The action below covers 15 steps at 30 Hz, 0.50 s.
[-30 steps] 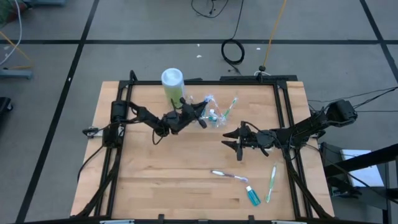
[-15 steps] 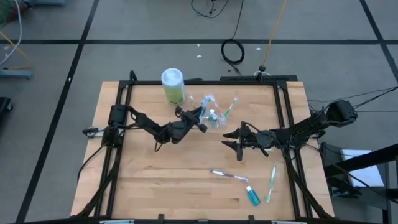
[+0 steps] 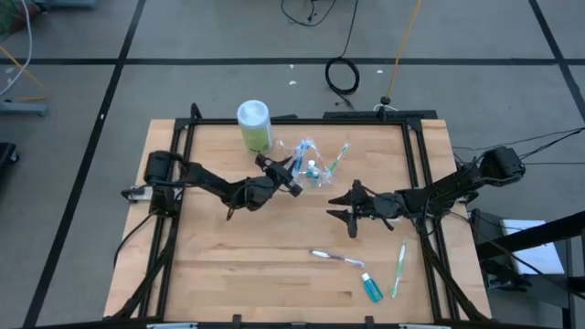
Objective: Pick & Place toothbrushing station
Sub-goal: Put the bottom purple toothbrush into the transparent organizer, then put the blue mouthwash into the transparent organizer
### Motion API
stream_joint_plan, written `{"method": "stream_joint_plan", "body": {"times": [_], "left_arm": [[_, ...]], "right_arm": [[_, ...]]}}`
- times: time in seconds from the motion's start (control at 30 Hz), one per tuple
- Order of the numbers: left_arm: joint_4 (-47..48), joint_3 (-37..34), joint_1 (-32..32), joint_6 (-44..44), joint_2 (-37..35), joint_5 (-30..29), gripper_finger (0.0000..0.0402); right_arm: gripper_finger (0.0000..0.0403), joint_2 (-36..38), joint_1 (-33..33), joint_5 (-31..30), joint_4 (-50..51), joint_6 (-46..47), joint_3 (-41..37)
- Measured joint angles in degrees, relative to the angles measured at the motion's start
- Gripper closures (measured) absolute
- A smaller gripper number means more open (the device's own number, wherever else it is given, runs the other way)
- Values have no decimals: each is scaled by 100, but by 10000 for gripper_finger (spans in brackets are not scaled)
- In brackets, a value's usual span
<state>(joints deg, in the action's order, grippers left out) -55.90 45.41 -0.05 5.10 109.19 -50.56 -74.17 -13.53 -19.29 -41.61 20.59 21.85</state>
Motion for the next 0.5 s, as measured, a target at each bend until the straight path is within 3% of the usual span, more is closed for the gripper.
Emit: {"method": "stream_joint_plan", "body": {"times": [0.3,0.5], "left_arm": [[2222,2,-92,-1276,-1175,594,227],[2975,2,-312,-1427,-1903,611,207]], "right_arm": [[248,0,231,15,-992,-559,0],[248,0,158,1050,-2441,-632,0]]}}
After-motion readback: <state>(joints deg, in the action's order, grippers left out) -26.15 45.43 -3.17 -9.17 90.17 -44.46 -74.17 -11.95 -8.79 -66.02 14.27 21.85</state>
